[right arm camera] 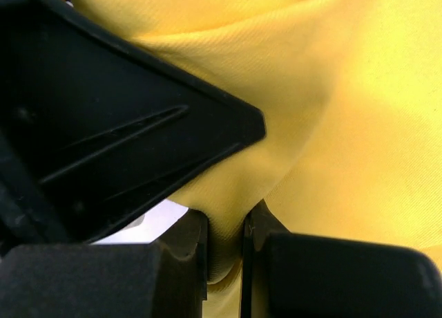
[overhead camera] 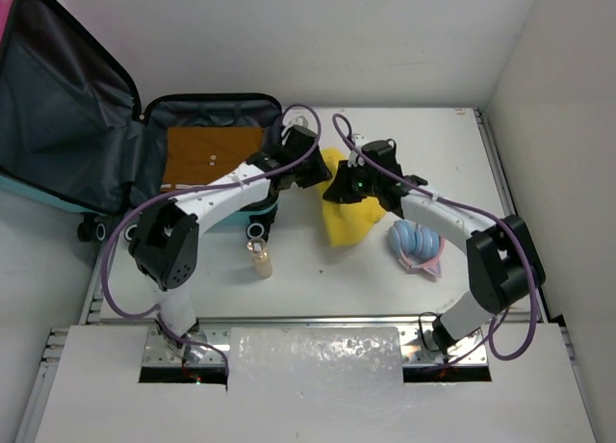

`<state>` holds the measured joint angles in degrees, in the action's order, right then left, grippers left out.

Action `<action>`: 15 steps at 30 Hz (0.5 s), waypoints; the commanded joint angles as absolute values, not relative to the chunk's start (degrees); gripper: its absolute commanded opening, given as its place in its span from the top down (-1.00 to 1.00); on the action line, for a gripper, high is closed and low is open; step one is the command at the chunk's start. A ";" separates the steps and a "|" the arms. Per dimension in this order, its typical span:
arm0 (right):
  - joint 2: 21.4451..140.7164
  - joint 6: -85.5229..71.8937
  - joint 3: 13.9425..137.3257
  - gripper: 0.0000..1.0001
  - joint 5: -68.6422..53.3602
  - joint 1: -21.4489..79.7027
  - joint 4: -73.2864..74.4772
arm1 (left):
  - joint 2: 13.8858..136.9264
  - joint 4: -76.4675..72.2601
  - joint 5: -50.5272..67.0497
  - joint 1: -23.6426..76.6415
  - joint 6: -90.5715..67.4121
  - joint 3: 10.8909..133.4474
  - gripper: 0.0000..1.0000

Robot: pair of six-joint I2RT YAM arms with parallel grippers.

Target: Pack the luggage

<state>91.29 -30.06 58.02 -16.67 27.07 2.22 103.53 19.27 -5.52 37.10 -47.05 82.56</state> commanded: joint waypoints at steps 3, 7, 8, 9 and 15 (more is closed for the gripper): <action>85.97 -32.34 58.54 0.76 -22.84 27.51 -12.13 | 105.64 17.49 -5.89 37.97 -43.69 89.54 1.00; 79.03 -29.38 54.76 -0.98 -20.40 26.55 -8.72 | 107.66 25.63 -9.93 37.18 -32.65 100.09 1.00; 77.27 -28.05 54.67 -0.98 -19.00 26.28 -3.05 | 107.93 27.14 -10.28 36.83 -30.61 104.63 1.00; 73.60 -25.08 54.41 -0.98 -15.16 25.84 -0.47 | 108.02 28.46 -10.89 36.22 -27.63 106.50 1.00; 62.76 -19.26 49.93 -0.98 -4.58 24.00 9.40 | 103.89 30.23 -5.37 22.98 -26.98 109.77 1.00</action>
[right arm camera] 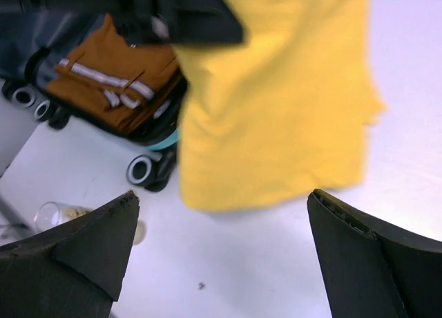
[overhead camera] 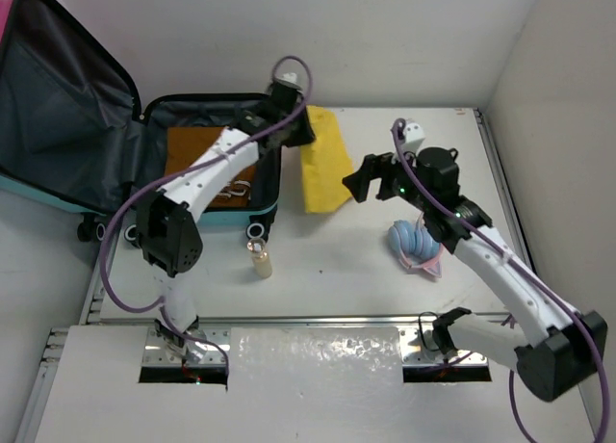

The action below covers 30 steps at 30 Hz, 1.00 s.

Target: Pack the luggage

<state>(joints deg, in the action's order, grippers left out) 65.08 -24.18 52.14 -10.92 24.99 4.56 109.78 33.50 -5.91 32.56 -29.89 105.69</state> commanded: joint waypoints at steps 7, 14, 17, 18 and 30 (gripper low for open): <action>59.41 -16.35 49.66 -0.98 -2.55 23.82 12.04 | 99.32 28.83 -3.34 6.35 -30.22 102.86 1.00; 62.05 -16.87 48.87 -0.98 -5.62 23.91 9.93 | 86.58 10.55 -3.86 -8.87 -43.41 75.25 1.00; 63.10 -17.14 48.78 -0.98 -6.76 23.82 8.97 | 84.21 8.09 -8.07 -10.37 -47.36 68.31 1.00; 63.37 -17.14 48.87 -0.98 -7.03 23.82 8.88 | 83.42 7.13 -9.91 -10.55 -48.50 64.29 1.00; 65.74 -17.58 48.43 -0.98 -8.79 23.82 7.65 | 78.13 1.33 -16.10 -11.43 -62.75 49.93 1.00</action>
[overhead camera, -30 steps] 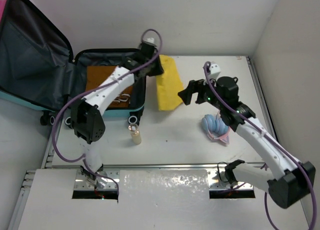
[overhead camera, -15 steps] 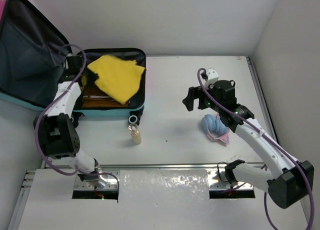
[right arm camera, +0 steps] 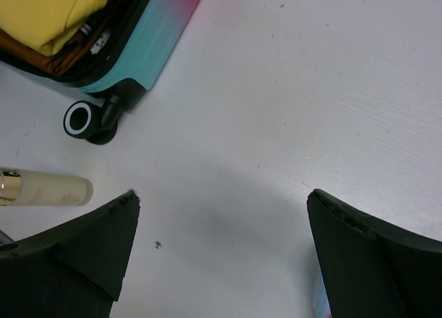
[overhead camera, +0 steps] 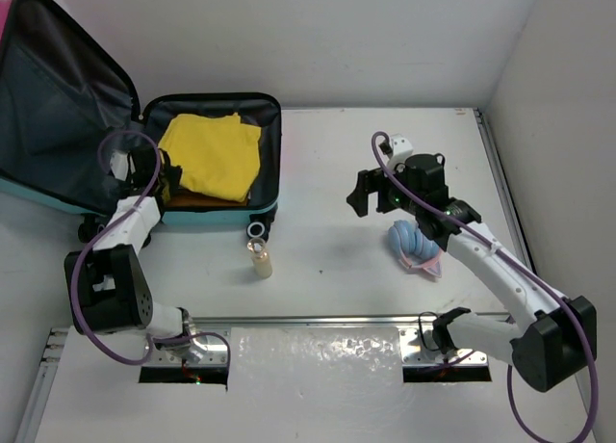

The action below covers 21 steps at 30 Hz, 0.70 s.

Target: Pack the luggage

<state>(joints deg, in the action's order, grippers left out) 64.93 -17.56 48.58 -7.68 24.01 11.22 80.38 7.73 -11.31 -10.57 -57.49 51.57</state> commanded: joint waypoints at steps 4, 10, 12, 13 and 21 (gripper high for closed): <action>66.45 -17.58 48.43 -0.98 -9.75 23.82 7.56 | 81.91 4.30 -12.48 -11.16 -62.41 50.18 0.52; 65.22 -16.00 48.43 -0.98 -9.58 23.82 9.58 | 82.17 24.91 -18.44 -12.92 -52.57 67.28 -1.00; 64.43 -15.30 48.43 -0.98 -9.41 23.82 10.45 | 83.66 40.20 -25.81 -13.10 -49.76 79.29 -1.00; 64.16 -15.03 48.51 -0.98 -9.23 23.82 10.72 | 83.93 44.52 -28.10 -13.27 -49.57 82.32 -1.00; 66.53 -13.97 49.93 -0.98 -13.08 24.08 11.18 | 70.15 36.86 -21.14 -13.62 -32.54 81.34 -0.96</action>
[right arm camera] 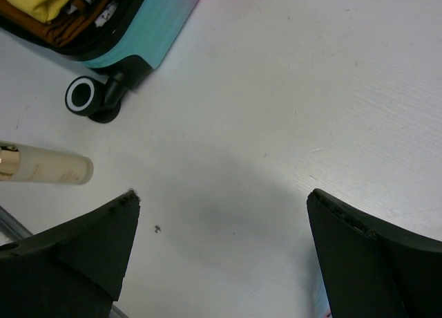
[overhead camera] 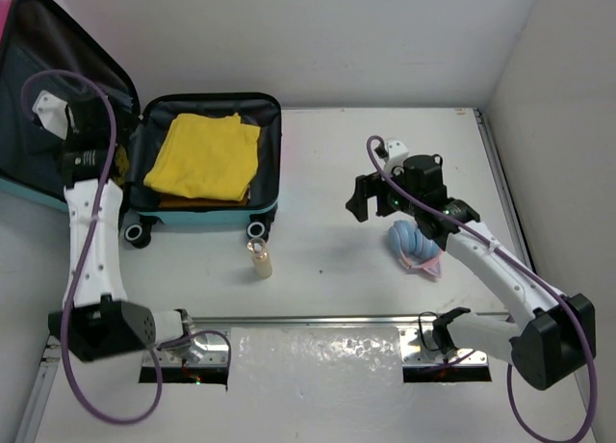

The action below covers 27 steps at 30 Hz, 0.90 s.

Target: Pack the luggage

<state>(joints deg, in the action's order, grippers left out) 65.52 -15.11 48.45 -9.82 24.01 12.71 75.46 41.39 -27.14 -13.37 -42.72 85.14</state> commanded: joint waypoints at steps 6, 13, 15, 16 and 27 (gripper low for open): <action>68.11 -8.79 49.57 -0.98 -6.68 39.44 7.48 | 77.07 30.59 -5.71 -7.92 -31.72 73.77 -0.59; 72.84 -10.81 44.03 -0.98 -4.05 54.64 -7.72 | 85.05 22.07 -8.09 -8.35 -38.49 62.84 -0.02; 74.96 -11.86 44.12 -0.98 -0.54 58.25 -10.71 | 87.53 21.54 -8.09 -8.26 -39.02 63.19 -0.02; 76.88 -13.61 44.03 -0.98 0.17 59.14 -11.85 | 89.45 20.92 -7.56 -8.26 -38.76 63.45 -0.02; 75.60 -18.19 45.27 -0.98 20.51 59.07 -4.41 | 74.13 27.59 -4.58 -7.65 -33.76 68.82 -0.71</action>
